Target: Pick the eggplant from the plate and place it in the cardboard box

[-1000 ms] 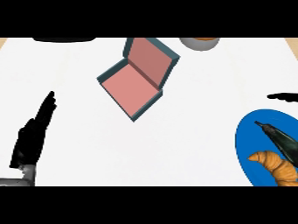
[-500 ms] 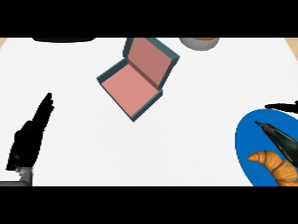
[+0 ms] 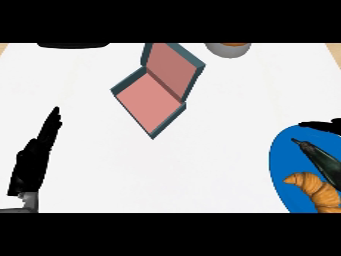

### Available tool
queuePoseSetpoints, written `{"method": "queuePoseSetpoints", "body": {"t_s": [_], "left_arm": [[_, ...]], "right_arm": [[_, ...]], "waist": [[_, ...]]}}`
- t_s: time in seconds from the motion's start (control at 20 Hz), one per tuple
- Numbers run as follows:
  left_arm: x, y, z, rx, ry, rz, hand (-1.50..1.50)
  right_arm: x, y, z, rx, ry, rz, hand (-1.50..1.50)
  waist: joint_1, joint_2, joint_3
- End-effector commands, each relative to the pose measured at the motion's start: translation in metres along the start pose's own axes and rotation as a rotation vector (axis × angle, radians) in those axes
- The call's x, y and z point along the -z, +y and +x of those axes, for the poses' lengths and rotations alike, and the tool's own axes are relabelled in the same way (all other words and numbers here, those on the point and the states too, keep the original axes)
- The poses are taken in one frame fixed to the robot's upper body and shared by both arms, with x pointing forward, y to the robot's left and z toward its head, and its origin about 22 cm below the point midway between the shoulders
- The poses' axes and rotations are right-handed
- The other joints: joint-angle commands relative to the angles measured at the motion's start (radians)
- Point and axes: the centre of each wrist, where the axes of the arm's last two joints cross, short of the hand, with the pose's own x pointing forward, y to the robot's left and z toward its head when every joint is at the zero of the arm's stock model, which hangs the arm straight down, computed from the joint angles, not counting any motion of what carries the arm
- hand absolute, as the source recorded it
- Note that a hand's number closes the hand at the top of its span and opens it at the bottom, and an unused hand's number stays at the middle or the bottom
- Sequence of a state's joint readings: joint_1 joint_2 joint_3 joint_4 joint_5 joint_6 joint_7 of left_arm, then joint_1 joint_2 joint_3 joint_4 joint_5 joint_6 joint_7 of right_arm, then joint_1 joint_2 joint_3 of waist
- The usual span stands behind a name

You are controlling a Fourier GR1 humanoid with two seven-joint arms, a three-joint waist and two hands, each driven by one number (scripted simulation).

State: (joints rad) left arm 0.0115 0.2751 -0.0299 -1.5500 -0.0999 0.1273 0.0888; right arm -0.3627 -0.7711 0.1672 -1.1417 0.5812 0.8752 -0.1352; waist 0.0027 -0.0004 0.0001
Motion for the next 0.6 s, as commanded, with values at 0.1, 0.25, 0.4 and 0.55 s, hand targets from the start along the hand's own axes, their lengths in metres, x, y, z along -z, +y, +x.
{"method": "queuePoseSetpoints", "body": {"t_s": [0.1,0.25,0.4,0.55], "left_arm": [[0.011,0.001,-0.005,-0.008,-0.019,-0.011,0.00],[-0.006,0.003,0.017,0.017,-0.005,-0.007,0.00],[-0.001,0.005,0.003,-0.002,-0.001,-0.001,0.00],[-0.004,0.003,0.006,0.001,-0.006,-0.006,0.00]], "right_arm": [[0.002,-0.003,-0.007,0.025,0.004,-0.003,-1.50],[0.009,0.029,-0.017,0.004,0.006,-0.003,-1.50],[0.012,0.014,-0.004,0.020,0.003,-0.017,-1.50],[0.023,0.014,-0.002,0.018,0.007,0.005,-1.50]], "waist": [[0.001,0.001,0.000],[0.001,0.000,0.000],[0.000,0.000,0.000],[0.002,0.000,0.000]]}}
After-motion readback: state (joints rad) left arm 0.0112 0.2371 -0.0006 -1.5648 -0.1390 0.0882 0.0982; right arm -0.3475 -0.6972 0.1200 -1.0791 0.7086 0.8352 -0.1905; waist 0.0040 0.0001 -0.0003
